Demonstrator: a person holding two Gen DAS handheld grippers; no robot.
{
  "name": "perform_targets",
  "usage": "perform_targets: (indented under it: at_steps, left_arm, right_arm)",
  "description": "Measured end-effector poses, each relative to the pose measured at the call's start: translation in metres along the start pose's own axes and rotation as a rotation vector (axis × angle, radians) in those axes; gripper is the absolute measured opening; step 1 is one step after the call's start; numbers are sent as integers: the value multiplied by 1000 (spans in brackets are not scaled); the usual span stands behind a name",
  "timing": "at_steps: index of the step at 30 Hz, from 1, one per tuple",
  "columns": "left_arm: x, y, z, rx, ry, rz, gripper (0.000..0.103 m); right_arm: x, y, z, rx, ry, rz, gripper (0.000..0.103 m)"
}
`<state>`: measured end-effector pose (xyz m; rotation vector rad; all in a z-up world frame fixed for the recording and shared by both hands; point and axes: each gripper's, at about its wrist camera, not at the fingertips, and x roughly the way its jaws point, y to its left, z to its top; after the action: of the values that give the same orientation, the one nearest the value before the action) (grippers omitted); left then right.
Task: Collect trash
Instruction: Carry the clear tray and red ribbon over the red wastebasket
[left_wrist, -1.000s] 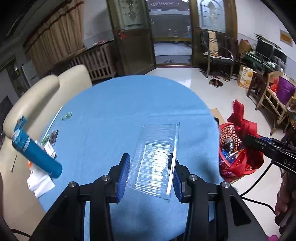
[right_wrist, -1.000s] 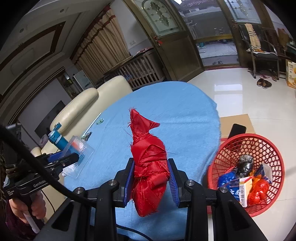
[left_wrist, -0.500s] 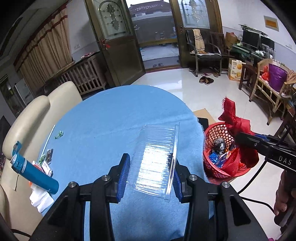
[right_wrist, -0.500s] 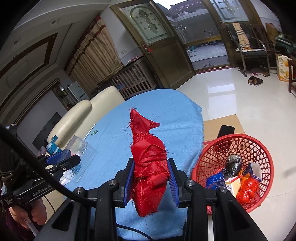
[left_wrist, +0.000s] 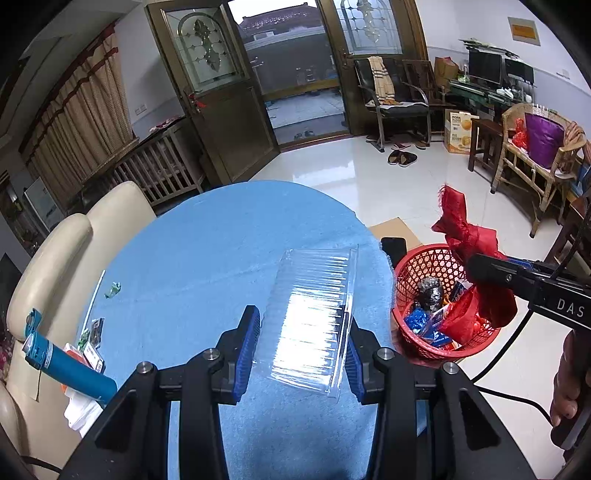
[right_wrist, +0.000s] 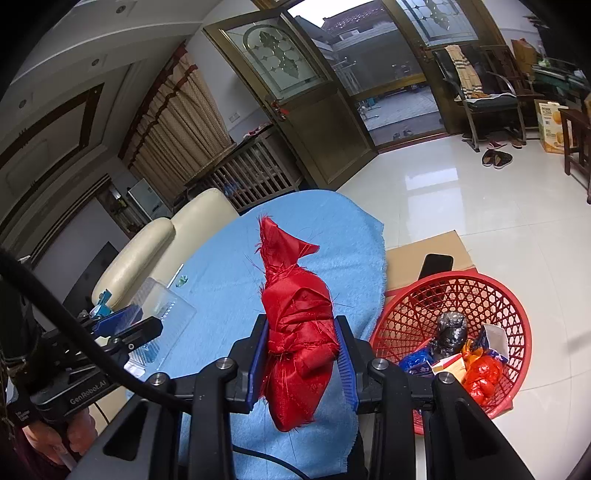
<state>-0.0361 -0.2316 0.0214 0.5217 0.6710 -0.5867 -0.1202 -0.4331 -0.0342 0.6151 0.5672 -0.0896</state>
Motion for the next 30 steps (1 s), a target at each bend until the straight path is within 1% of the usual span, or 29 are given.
perform_targets:
  at_steps: [6, 30]
  left_arm:
    - [1, 0, 2, 9, 0, 2, 44]
    - [19, -19, 13, 40, 20, -9, 44]
  right_arm:
    - [-2, -3, 1, 8, -3, -4, 37]
    - [-11, -17, 4, 54, -11, -28, 37]
